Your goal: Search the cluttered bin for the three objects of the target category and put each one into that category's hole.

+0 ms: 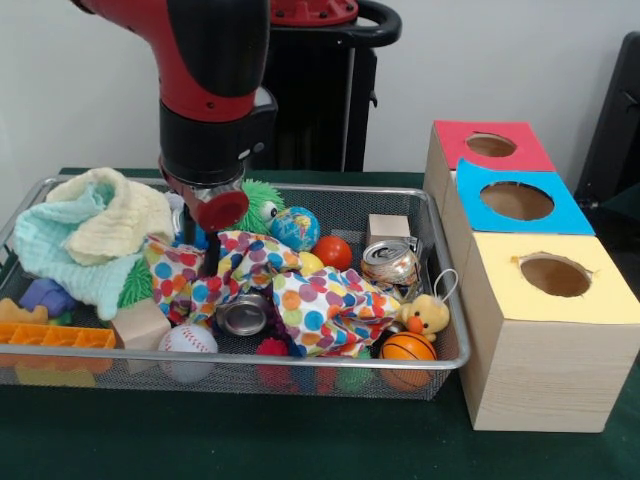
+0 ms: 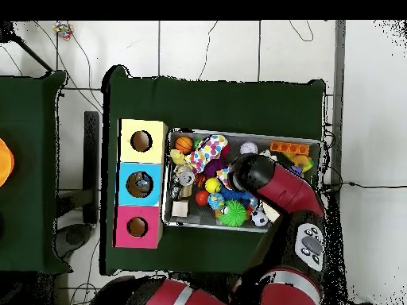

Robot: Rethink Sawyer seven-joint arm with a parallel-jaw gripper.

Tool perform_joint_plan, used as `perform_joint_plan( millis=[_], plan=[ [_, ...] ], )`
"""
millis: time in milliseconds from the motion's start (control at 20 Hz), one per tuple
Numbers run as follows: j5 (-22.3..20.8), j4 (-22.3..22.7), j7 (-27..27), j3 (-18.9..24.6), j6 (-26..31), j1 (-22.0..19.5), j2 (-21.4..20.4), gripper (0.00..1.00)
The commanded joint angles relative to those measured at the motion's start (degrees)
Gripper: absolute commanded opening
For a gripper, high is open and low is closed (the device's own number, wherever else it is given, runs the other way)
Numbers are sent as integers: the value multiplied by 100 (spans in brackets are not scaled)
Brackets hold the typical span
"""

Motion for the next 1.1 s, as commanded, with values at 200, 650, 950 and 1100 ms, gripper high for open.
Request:
perform_joint_plan(
  millis=[200,650,950,1100],
  plan=[
    [688,374,1763,610,-493,460,515,100],
    [1200,407,1733,760,-1361,721,962,100],
    [1193,376,1435,835,-1583,642,994,0],
    [1249,393,1449,793,-1487,702,986,0]
  ],
)
